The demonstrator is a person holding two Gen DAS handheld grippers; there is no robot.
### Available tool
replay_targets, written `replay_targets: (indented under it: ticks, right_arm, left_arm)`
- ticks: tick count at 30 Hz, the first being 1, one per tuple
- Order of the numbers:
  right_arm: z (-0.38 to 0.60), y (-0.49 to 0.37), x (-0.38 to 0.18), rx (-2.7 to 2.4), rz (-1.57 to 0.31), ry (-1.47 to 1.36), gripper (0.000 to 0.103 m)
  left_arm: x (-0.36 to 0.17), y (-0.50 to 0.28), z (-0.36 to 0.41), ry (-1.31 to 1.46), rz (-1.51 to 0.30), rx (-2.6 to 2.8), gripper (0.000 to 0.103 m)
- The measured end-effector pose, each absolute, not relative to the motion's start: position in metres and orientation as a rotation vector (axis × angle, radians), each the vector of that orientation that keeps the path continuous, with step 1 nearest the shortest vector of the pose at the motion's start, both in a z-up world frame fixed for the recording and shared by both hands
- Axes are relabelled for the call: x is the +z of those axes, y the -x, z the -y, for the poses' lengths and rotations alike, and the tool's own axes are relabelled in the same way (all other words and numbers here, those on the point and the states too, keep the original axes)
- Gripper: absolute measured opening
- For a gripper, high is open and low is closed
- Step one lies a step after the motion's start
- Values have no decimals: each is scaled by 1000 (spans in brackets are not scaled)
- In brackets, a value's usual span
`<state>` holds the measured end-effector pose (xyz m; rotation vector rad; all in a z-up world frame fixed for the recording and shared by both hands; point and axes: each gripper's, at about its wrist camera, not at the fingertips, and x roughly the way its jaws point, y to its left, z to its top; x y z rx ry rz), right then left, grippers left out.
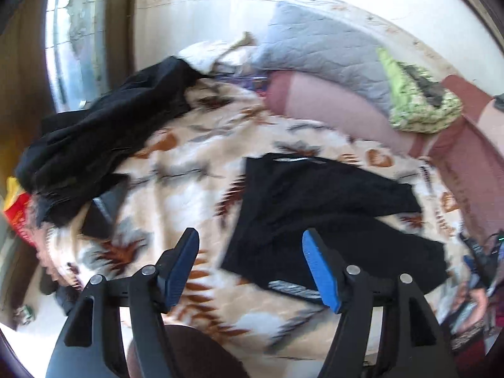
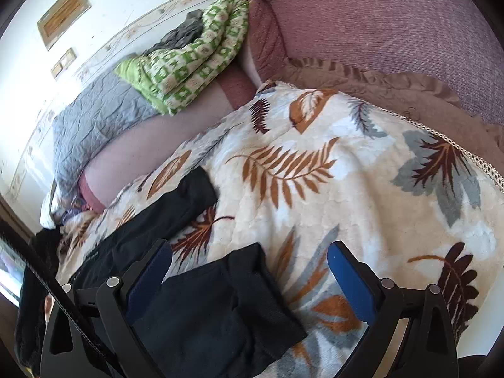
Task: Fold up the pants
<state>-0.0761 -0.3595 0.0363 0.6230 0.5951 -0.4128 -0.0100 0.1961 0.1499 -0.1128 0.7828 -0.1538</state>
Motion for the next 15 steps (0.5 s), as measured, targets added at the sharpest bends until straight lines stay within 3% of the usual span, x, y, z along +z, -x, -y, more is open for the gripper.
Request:
replay_targets:
  ticks: [2, 4, 8, 11, 15]
  right_arm:
    - [351, 74, 36, -384, -612, -586, 100]
    - [339, 72, 35, -324, -633, -546, 91]
    - [323, 66, 25, -217, -682, -542, 90]
    - [319, 49, -1, -214, -818, -576, 90]
    - [296, 27, -13, -278, -895, -414, 103]
  left_arm:
    - [153, 5, -178, 109, -787, -211, 67]
    - [156, 2, -162, 87, -783, -246, 67]
    - [171, -7, -131, 51, -779, -316, 67]
    - [183, -12, -118, 41, -760, -348, 72]
    - [194, -24, -113, 33, -749, -354, 78]
